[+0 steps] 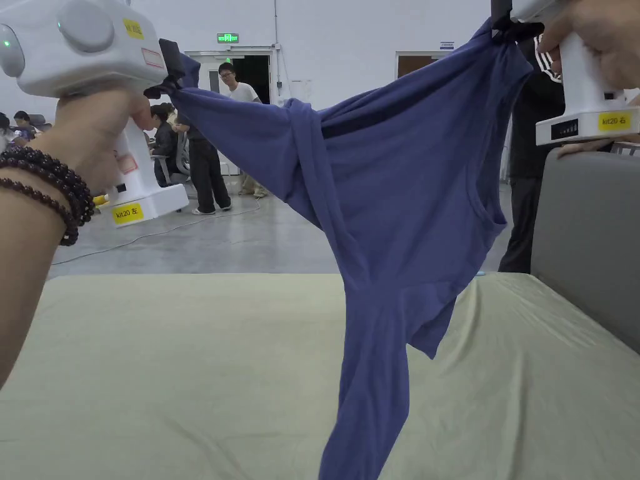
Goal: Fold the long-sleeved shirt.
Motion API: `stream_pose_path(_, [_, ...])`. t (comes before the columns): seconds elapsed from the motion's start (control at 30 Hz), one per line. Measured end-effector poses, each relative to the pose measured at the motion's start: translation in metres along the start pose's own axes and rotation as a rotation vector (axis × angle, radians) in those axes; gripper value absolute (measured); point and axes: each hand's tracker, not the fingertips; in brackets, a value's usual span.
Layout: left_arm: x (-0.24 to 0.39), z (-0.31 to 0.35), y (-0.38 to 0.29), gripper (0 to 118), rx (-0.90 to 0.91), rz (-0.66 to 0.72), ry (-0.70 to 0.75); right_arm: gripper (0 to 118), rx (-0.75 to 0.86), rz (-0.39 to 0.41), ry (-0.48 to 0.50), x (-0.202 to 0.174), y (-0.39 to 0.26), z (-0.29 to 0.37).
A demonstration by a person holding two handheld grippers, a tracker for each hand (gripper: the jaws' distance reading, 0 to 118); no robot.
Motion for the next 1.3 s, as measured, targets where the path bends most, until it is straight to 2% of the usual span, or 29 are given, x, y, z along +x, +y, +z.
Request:
stream_pose_path(0.17, [0.001, -0.012, -0.064, 3, -0.090, -0.024, -0.001, 0, -0.082, 0.025, 0.010, 0.006, -0.062, -0.029])
stream_pose_path(0.3, [-0.022, -0.030, -0.147, 3, -0.192, -0.021, 0.016, 0, -0.193, -0.048, 0.054, 0.016, -0.154, -0.059])
stream_pose_path(0.43, [-0.042, -0.040, -0.229, 3, -0.314, -0.014, 0.041, 0, -0.312, -0.044, 0.051, 0.019, -0.242, -0.086])
stream_pose_path(0.53, [-0.052, -0.039, -0.275, 3, -0.380, 0.018, 0.048, 0, -0.366, -0.096, 0.066, 0.021, -0.287, -0.095])
stream_pose_path(0.63, [-0.056, -0.030, -0.294, 3, -0.413, 0.017, 0.046, 0, -0.391, -0.091, 0.071, 0.019, -0.308, -0.091])
stream_pose_path(0.87, [-0.058, 0.059, -0.306, 3, -0.401, -0.038, -0.034, 0, -0.373, 0.010, 0.190, 0.017, -0.353, 0.007])
stream_pose_path(0.97, [-0.064, 0.113, -0.338, 3, -0.403, -0.041, -0.088, 0, -0.409, 0.010, 0.230, 0.020, -0.399, 0.058])
stream_pose_path(1.13, [-0.078, 0.195, -0.421, 3, -0.543, -0.070, -0.101, 0, -0.554, -0.030, 0.306, 0.024, -0.487, 0.138])
stream_pose_path(1.3, [-0.102, 0.252, -0.491, 3, -0.666, 0.002, -0.100, 0, -0.758, 0.035, 0.328, 0.026, -0.568, 0.190])
